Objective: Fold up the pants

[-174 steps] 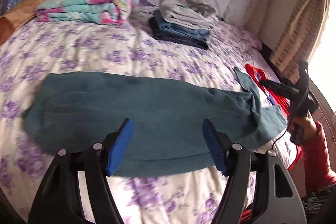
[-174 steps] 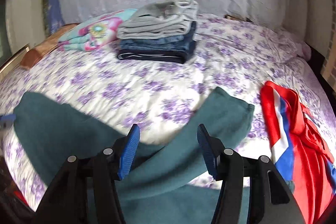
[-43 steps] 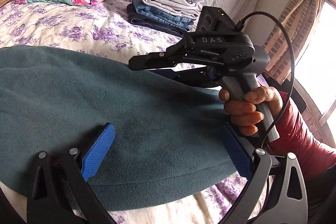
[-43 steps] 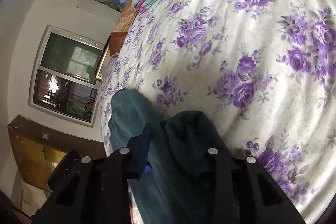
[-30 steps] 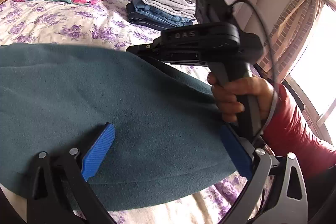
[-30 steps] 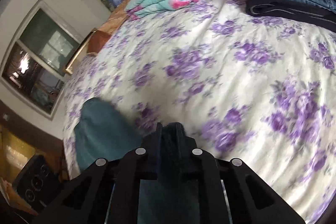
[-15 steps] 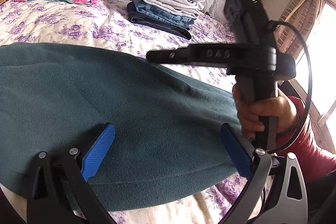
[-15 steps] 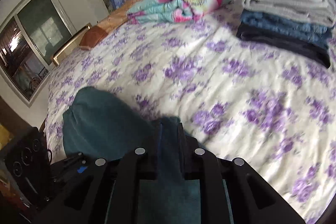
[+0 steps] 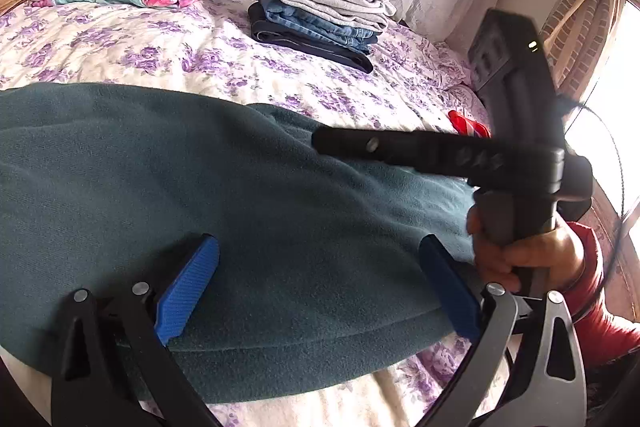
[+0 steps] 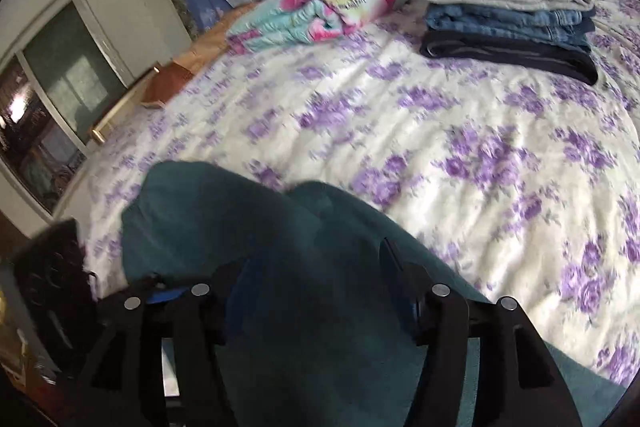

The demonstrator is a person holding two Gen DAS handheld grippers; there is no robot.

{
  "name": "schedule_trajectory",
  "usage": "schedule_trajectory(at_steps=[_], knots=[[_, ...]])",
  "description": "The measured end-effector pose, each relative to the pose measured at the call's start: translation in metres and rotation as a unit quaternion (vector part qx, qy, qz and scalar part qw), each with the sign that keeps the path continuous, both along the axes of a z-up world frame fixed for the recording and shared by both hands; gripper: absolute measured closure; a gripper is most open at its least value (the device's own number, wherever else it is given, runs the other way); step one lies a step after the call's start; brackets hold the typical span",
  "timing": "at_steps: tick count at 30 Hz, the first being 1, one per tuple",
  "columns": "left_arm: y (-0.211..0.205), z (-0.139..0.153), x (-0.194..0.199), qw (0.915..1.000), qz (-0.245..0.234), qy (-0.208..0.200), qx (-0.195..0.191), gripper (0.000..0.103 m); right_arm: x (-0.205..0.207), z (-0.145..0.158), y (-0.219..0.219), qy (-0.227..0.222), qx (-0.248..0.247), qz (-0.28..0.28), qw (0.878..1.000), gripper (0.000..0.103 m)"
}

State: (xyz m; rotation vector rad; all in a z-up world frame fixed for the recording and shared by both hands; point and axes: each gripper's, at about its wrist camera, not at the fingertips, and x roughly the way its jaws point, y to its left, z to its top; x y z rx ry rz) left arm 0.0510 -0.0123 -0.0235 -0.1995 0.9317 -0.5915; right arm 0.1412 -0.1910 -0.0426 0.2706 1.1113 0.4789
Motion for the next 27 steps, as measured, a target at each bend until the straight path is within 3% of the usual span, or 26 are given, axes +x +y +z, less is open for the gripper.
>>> schedule_trajectory(at_steps=[3, 6, 8, 10, 13, 17, 19, 20, 21, 22, 23, 25, 27], knots=[[-0.002, 0.000, 0.000, 0.9999, 0.000, -0.001, 0.010, 0.006, 0.011, 0.006, -0.015, -0.007, 0.022, -0.043, 0.999, 0.052], [0.000, 0.000, -0.004, 0.9998, 0.004, -0.006, 0.018, 0.006, -0.013, 0.037, -0.046, -0.047, 0.078, -0.079, 0.993, 0.051], [0.000, 0.000, -0.004, 0.9997, 0.006, -0.008, 0.021, 0.006, -0.050, 0.057, -0.073, -0.080, 0.092, -0.098, 0.988, 0.034], [0.000, 0.000, -0.004, 0.9997, 0.006, -0.008, 0.023, 0.006, -0.097, 0.067, -0.107, -0.094, 0.094, -0.129, 0.983, 0.027], [0.000, 0.000, -0.003, 0.9997, 0.005, -0.008, 0.022, 0.006, -0.165, 0.059, -0.168, -0.064, 0.115, -0.191, 0.973, 0.026], [0.000, 0.000, -0.003, 0.9997, 0.005, -0.008, 0.023, 0.006, -0.235, 0.019, -0.256, 0.026, 0.142, -0.310, 0.940, 0.029], [0.000, 0.000, -0.003, 0.9996, 0.005, -0.008, 0.025, 0.006, -0.258, 0.008, -0.284, 0.042, 0.209, -0.341, 0.915, 0.052], [0.000, 0.000, -0.003, 0.9996, 0.005, -0.009, 0.027, 0.006, -0.268, 0.011, -0.291, 0.048, 0.228, -0.358, 0.904, 0.051], [-0.001, 0.000, -0.004, 0.9995, 0.006, -0.010, 0.031, 0.006, -0.274, 0.016, -0.293, 0.044, 0.232, -0.362, 0.902, 0.045], [-0.002, 0.000, -0.004, 0.9993, 0.006, -0.011, 0.034, 0.006, -0.278, 0.023, -0.293, 0.034, 0.224, -0.359, 0.905, 0.032], [-0.001, 0.001, -0.005, 0.9992, 0.006, -0.012, 0.037, 0.006, -0.280, 0.026, -0.293, 0.030, 0.206, -0.358, 0.910, 0.027], [-0.001, 0.001, -0.006, 0.9991, 0.008, -0.013, 0.040, 0.006, -0.284, 0.023, -0.301, 0.037, 0.184, -0.376, 0.907, 0.027], [-0.002, 0.001, -0.007, 0.9989, 0.010, -0.013, 0.044, 0.006, -0.286, 0.014, -0.315, 0.037, 0.211, -0.391, 0.895, 0.028]])
